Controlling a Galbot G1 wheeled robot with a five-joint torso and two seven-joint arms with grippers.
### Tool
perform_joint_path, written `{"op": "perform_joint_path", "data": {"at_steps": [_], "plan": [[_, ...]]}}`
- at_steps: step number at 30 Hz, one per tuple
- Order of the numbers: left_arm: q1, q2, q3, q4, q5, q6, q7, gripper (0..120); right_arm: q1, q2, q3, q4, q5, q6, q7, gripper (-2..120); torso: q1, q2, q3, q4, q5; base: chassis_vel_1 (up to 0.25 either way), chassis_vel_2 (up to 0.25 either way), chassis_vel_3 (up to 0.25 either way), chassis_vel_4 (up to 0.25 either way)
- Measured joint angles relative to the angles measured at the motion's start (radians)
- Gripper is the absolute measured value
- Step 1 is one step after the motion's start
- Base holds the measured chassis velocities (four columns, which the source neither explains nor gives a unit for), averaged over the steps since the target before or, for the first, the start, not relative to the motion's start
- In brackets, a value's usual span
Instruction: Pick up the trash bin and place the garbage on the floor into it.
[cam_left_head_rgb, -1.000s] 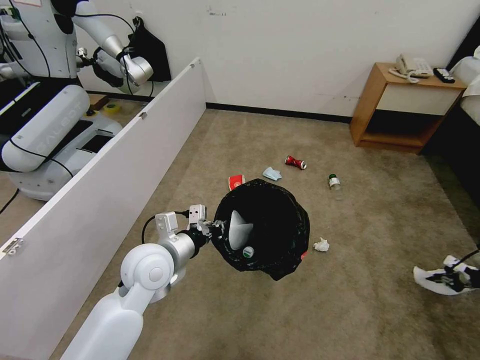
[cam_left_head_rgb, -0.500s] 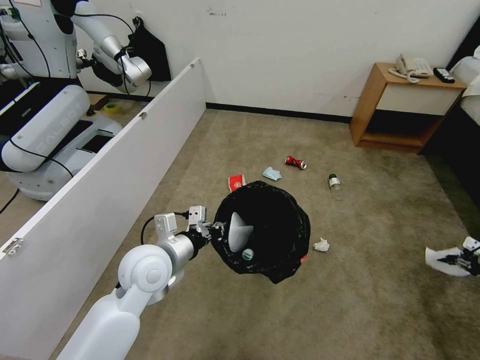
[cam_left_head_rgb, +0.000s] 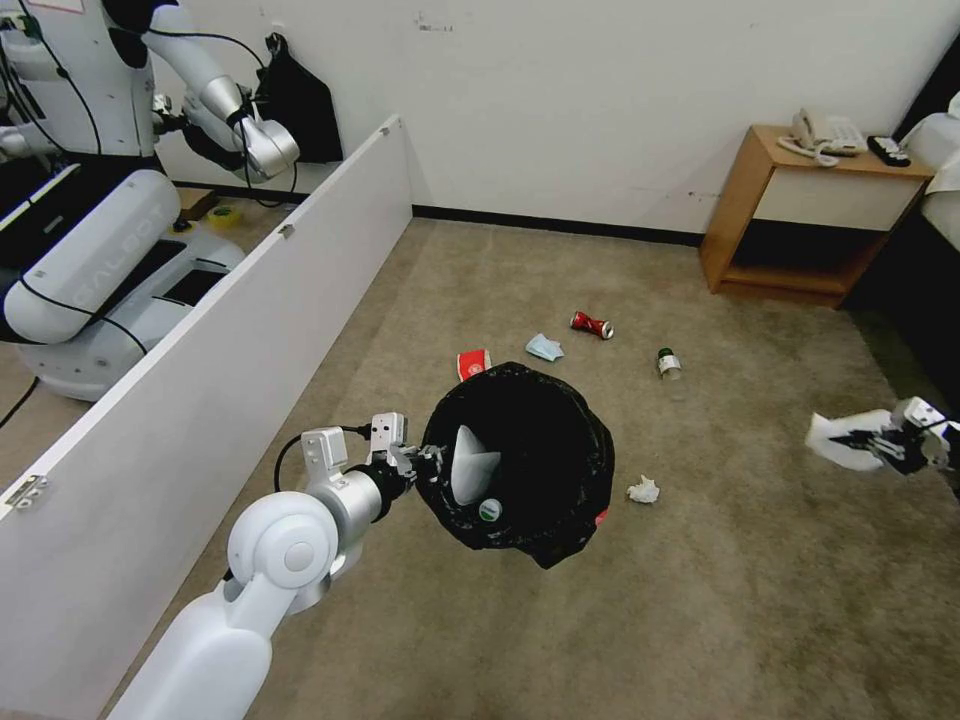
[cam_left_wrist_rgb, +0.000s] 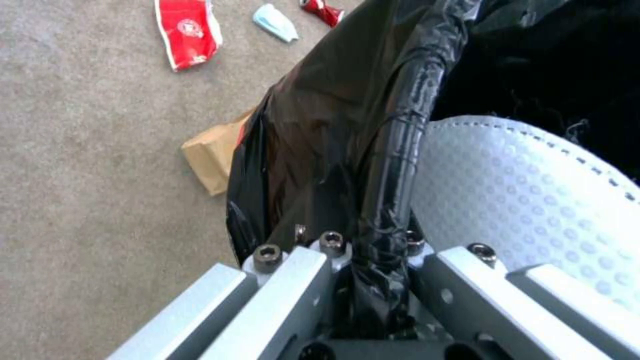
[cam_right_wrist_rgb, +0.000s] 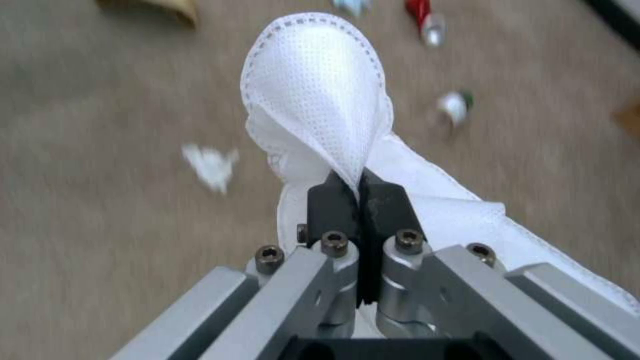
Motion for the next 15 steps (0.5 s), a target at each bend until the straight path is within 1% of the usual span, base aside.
{"op": "perform_joint_path", "data": {"at_steps": [4, 5, 7, 11, 13, 15], "plan": [[-0.004, 0.008, 0.001, -0.007, -0.023, 0.004, -0.021, 0, 0.007, 0.007, 0.012, 0.073, 0.037, -0.007, 0.021, 0, 0.000, 0.000, 0.000, 0.0003, -0.0001, 0.000, 0.000, 0.000, 0.000], [-0.004, 0.008, 0.001, -0.007, -0.023, 0.004, -0.021, 0, 0.007, 0.007, 0.012, 0.073, 0.037, -0.007, 0.021, 0, 0.000, 0.000, 0.000, 0.0003, -0.0001, 0.000, 0.000, 0.000, 0.000], [-0.009, 0.014, 0.003, -0.010, -0.037, 0.005, -0.031, 0, 0.012, 0.009, 0.018, 0.116, 0.058, -0.013, 0.039, 0, 0.000, 0.000, 0.000, 0.0000, -0.0001, 0.000, 0.000, 0.000, 0.000], [-0.016, 0.021, 0.004, -0.011, -0.048, 0.007, -0.040, 0, 0.018, 0.013, 0.023, 0.153, 0.074, -0.014, 0.057, 0, 0.000, 0.000, 0.000, 0.0000, -0.0001, 0.000, 0.000, 0.000, 0.000], [-0.024, 0.028, 0.006, -0.011, -0.065, 0.008, -0.055, 0, 0.026, 0.018, 0.031, 0.199, 0.106, -0.016, 0.094, 0, 0.000, 0.000, 0.000, 0.0001, -0.0001, 0.000, 0.000, 0.000, 0.000], [-0.028, 0.028, 0.007, -0.011, -0.074, 0.010, -0.063, 0, 0.027, 0.018, 0.033, 0.217, 0.125, -0.018, 0.110, 0, 0.000, 0.000, 0.000, 0.0001, -0.0001, 0.000, 0.000, 0.000, 0.000]]}}
